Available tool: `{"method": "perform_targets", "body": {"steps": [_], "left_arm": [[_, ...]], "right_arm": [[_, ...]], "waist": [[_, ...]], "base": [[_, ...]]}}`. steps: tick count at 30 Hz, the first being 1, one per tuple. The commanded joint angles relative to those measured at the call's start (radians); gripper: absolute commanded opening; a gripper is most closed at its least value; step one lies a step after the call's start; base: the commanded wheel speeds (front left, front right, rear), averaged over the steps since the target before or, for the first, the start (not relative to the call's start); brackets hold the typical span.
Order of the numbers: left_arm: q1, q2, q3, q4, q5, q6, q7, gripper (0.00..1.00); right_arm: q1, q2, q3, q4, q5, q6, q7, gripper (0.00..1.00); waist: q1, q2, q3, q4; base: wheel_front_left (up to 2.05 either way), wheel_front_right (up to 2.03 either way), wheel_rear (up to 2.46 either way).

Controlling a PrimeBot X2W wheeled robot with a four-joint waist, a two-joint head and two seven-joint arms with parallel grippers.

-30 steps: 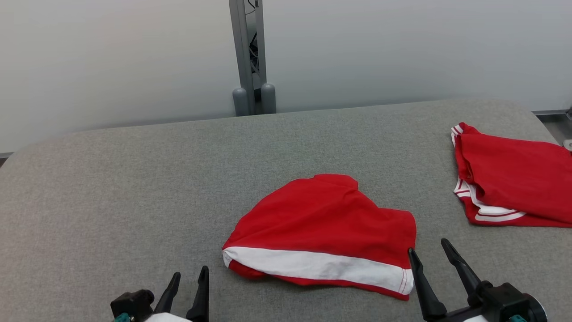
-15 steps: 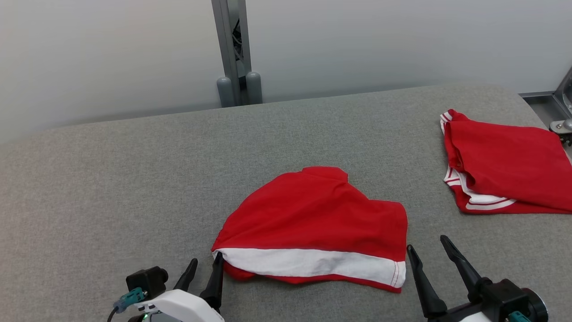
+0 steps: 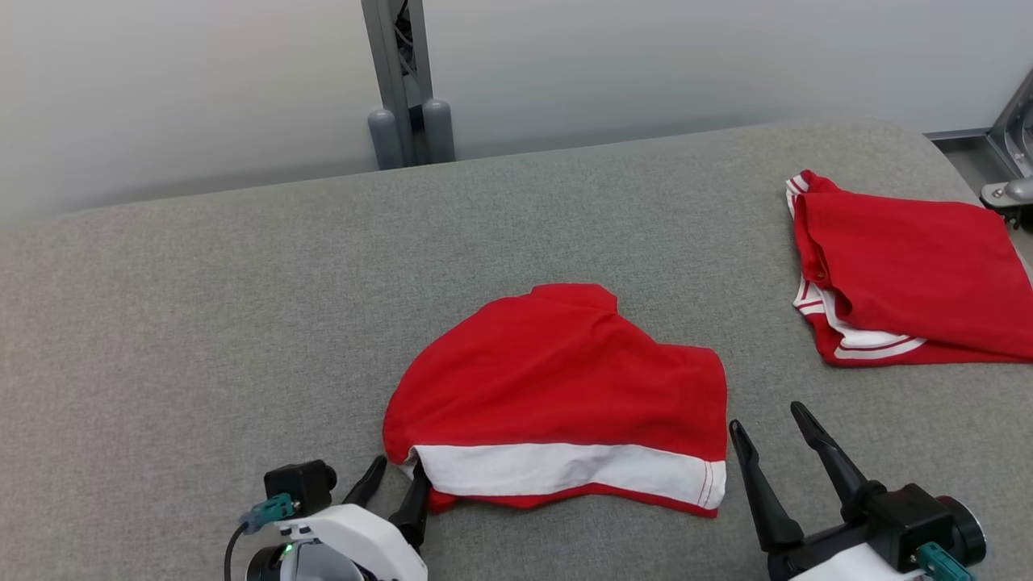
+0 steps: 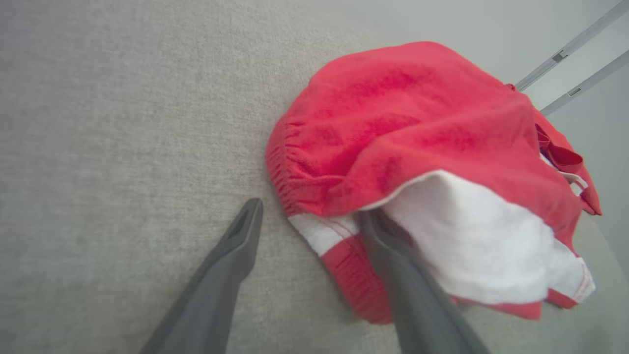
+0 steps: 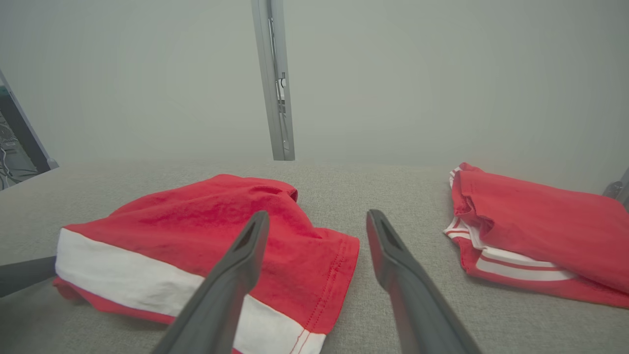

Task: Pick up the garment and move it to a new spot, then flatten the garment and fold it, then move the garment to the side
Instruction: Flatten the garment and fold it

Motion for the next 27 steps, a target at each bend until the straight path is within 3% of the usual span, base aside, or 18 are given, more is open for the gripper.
{"method": "perform_targets", "body": {"steps": [1, 2, 8, 16, 27], "left_arm": [[-0.021, 0.005, -0.015, 0.013, -0.007, -0.003, 0.004, 0.97], [-0.039, 0.005, -0.035, 0.025, -0.009, 0.003, -0.007, 0.03], [-0.040, 0.016, -0.037, 0.002, 0.038, 0.036, -0.040, 0.00], [0.061, 0.086, 0.007, -0.199, 0.156, 0.112, -0.050, 0.00], [0.133, 0.130, 0.001, -0.363, 0.193, 0.137, -0.030, 0.00]], "right_arm": [[-0.012, -0.003, 0.000, -0.005, 0.002, 0.000, 0.000, 1.00], [-0.016, -0.001, 0.000, -0.004, 0.001, 0.000, 0.000, 1.00], [-0.011, 0.001, 0.009, 0.041, 0.009, 0.000, 0.000, 1.00], [-0.054, 0.004, 0.057, 0.266, 0.067, 0.000, 0.000, 1.00], [-0.140, 0.014, 0.143, 0.519, 0.163, 0.000, 0.000, 1.00]], "waist": [[0.0000, 0.0000, 0.008, -0.002], [0.0000, 0.0000, 0.015, -0.002], [0.0000, 0.0000, 0.016, 0.000], [0.0000, 0.0000, 0.006, 0.040], [0.0000, 0.0000, -0.010, 0.093]], "base": [[0.00, 0.00, 0.00], [0.00, 0.00, 0.00], [0.00, 0.00, 0.00], [0.00, 0.00, 0.00], [0.00, 0.00, 0.00]]}}
